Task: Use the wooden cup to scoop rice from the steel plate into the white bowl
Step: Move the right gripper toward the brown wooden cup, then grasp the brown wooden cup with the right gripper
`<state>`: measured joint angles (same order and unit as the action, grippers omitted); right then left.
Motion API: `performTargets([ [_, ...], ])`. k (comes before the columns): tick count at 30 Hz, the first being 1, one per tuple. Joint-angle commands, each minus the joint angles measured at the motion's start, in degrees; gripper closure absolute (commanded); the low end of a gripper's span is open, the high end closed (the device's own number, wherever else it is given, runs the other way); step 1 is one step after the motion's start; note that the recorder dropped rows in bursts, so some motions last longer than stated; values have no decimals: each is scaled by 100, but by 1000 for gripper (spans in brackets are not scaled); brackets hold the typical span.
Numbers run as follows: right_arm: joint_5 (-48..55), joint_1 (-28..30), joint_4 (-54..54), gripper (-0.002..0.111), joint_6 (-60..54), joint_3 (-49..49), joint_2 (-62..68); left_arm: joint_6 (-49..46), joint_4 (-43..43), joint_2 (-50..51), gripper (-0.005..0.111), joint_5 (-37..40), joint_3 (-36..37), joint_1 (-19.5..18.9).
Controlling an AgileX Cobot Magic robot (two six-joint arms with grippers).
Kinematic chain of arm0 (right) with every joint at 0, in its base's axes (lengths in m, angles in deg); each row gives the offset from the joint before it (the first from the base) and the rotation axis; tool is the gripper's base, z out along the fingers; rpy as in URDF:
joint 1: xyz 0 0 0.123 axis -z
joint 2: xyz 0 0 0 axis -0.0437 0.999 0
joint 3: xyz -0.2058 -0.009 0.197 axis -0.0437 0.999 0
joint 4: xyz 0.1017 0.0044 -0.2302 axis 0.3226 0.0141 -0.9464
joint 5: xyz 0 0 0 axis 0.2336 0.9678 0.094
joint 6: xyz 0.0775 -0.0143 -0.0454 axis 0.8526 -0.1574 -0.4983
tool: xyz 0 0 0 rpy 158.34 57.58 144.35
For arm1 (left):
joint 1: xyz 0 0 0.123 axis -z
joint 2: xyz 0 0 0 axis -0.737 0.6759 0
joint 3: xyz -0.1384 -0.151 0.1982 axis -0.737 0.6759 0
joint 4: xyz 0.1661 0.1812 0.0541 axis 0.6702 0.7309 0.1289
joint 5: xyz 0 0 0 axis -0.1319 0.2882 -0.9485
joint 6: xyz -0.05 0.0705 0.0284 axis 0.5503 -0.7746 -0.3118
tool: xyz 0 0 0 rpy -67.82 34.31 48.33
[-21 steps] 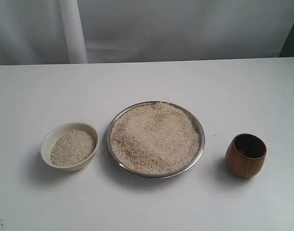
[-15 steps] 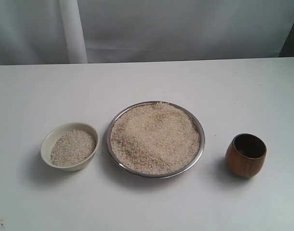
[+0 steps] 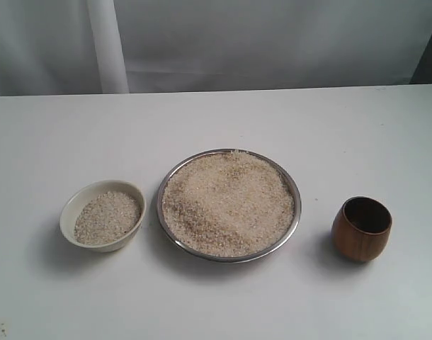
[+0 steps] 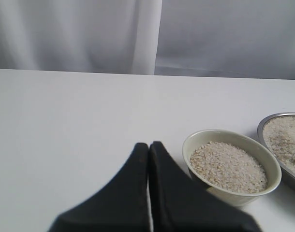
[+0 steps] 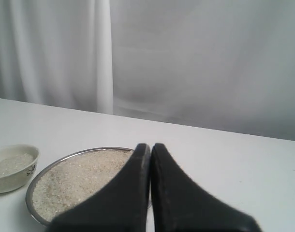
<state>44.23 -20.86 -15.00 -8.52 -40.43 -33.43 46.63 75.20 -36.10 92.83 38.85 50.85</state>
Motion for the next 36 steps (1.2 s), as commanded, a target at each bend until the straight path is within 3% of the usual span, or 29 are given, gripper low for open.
performTargets([
  [1,-22,44,167,108,3,22,19,24,-27,-17,107,-21,-16,24],
  [6,-54,44,-4,108,-14,-375,697,7,-27,-17,107,-21,-16,24],
  [15,-189,44,-239,108,69,-1775,3248,7,-27,-17,107,-21,-16,24],
  [26,-624,44,-490,108,214,-1457,5152,7,-27,-17,107,-21,-16,24],
  [36,-633,44,-490,108,214,-792,5303,7,-27,-17,107,-21,-16,24],
])
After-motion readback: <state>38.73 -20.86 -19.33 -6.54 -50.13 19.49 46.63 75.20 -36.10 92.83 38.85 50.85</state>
